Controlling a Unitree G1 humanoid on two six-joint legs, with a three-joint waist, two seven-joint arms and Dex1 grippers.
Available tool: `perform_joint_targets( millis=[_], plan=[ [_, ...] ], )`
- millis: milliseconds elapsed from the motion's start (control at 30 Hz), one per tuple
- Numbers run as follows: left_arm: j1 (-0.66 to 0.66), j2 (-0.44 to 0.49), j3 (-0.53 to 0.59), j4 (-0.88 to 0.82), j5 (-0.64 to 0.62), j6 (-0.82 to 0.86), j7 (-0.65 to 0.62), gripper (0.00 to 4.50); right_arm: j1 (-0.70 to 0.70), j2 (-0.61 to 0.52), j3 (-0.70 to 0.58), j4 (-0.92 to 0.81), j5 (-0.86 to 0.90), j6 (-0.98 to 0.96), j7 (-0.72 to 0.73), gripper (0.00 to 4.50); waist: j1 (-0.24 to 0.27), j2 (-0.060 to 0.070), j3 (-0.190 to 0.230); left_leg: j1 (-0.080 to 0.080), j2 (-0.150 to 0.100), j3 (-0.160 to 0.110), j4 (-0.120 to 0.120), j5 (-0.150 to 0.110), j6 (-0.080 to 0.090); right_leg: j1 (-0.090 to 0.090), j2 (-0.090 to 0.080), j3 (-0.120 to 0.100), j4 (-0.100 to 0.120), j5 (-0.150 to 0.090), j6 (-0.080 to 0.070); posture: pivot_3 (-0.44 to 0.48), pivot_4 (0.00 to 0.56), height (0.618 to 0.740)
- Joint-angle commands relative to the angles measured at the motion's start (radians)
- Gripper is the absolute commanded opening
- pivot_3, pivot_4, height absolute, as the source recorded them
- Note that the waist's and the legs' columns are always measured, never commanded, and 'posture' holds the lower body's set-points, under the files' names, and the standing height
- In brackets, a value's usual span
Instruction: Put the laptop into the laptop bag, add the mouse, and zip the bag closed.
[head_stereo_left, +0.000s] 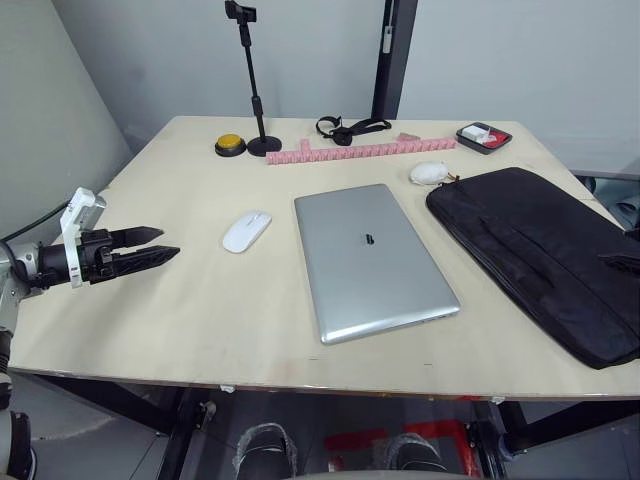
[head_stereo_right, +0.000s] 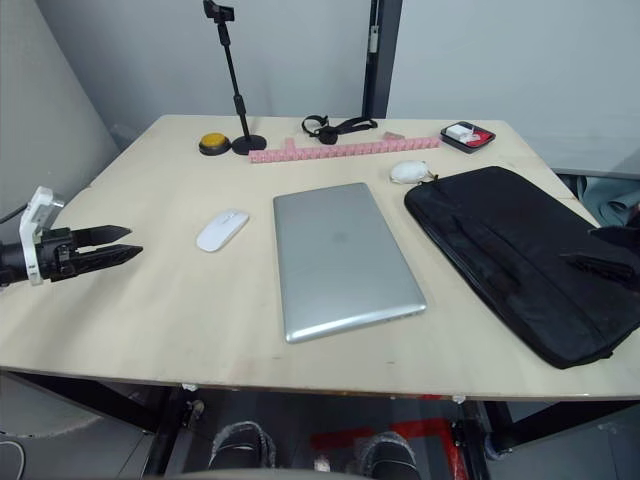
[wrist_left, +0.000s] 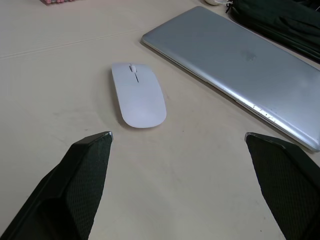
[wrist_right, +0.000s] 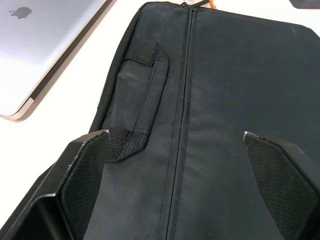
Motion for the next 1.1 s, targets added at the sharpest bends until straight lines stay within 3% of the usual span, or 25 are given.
perform_joint_targets(
  millis=[33,333,800,967,1100],
  plan=[
    [-0.042,0.010,-0.013,0.000,-0.001,0.006,-0.019,4.45,-0.004,0.006,-0.035,-0.024,0.018,-0.007,-0.009,4.50,0.001,0.000,0.000,0.000,0.000,0.000,0.000,0.000,0.000,0.000,0.000,0.000,0.000,0.000,0.000,0.000,0.150,0.739],
    [-0.040,-0.006,-0.060,-0.044,-0.008,0.048,-0.058,4.45,0.021,0.024,-0.046,-0.063,0.031,0.001,-0.027,4.50,0.003,0.000,0.000,0.000,0.000,0.001,0.000,0.000,0.001,0.000,-0.001,0.000,0.000,0.000,0.000,0.000,0.150,0.739],
    [0.005,-0.059,-0.056,-0.225,-0.076,0.174,0.005,4.45,0.026,0.092,-0.098,-0.174,0.102,0.037,-0.082,4.50,0.003,0.000,0.000,0.000,0.000,0.001,0.000,0.000,0.001,0.001,-0.001,0.000,0.000,0.000,0.000,0.000,0.150,0.739],
    [-0.039,-0.140,-0.091,-0.309,-0.200,0.510,0.135,4.50,0.025,0.193,-0.096,-0.421,0.200,0.150,-0.175,3.00,0.004,0.001,-0.001,0.000,0.000,0.001,0.001,0.000,0.001,0.001,-0.001,0.000,0.001,0.000,0.000,0.000,0.150,0.739],
    [-0.119,-0.183,-0.155,-0.219,-0.177,0.668,0.231,4.50,-0.033,0.234,0.001,-0.580,0.216,0.184,-0.239,1.61,0.001,0.001,-0.001,0.001,0.000,0.001,0.002,0.001,0.001,0.000,-0.001,0.000,0.004,0.000,0.000,0.000,0.150,0.739]
  ],
)
